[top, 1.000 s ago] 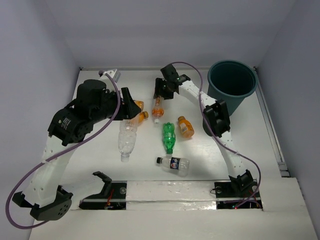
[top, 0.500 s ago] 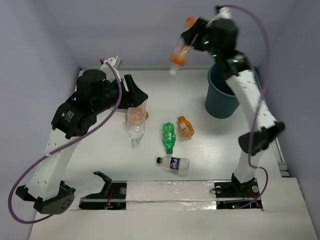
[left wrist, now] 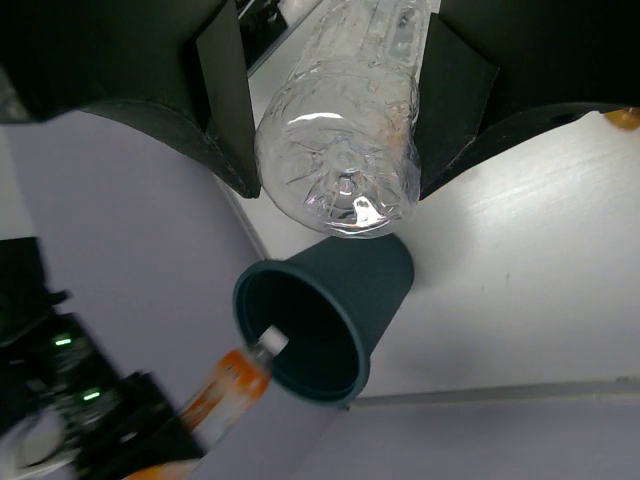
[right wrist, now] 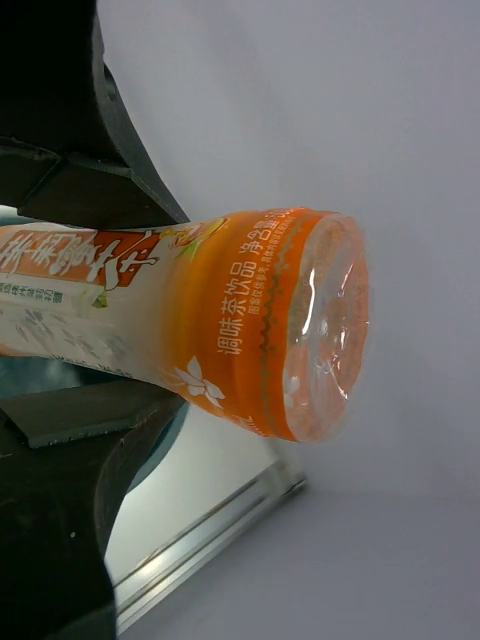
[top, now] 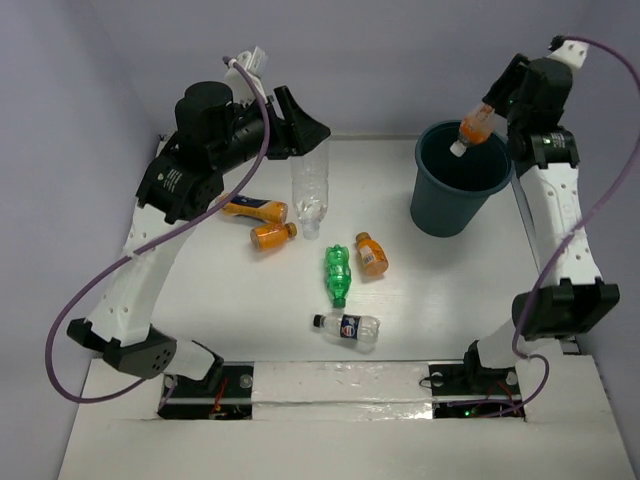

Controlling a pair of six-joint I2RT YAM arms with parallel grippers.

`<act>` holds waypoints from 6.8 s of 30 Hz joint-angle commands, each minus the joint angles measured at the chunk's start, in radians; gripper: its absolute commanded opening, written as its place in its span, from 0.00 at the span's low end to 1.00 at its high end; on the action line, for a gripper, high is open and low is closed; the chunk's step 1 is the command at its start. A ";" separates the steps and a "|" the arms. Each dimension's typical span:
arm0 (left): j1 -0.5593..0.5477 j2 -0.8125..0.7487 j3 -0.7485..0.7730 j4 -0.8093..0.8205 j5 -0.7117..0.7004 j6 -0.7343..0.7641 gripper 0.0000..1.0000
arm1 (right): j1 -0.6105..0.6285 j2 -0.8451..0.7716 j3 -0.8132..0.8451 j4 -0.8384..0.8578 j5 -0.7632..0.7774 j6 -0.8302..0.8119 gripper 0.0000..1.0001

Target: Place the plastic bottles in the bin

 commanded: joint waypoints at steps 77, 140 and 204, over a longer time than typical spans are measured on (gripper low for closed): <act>0.496 -0.253 -0.983 0.427 -0.230 -0.311 0.71 | 0.343 -0.434 -0.641 -0.018 -0.626 0.088 0.16; 0.550 0.428 -0.327 0.585 -0.112 -0.366 0.42 | 0.479 -0.285 -0.836 -0.129 -0.655 -0.104 0.95; -0.197 0.549 0.471 0.608 -0.406 -0.112 0.33 | -0.055 -0.209 -0.202 -0.209 -0.268 0.033 0.95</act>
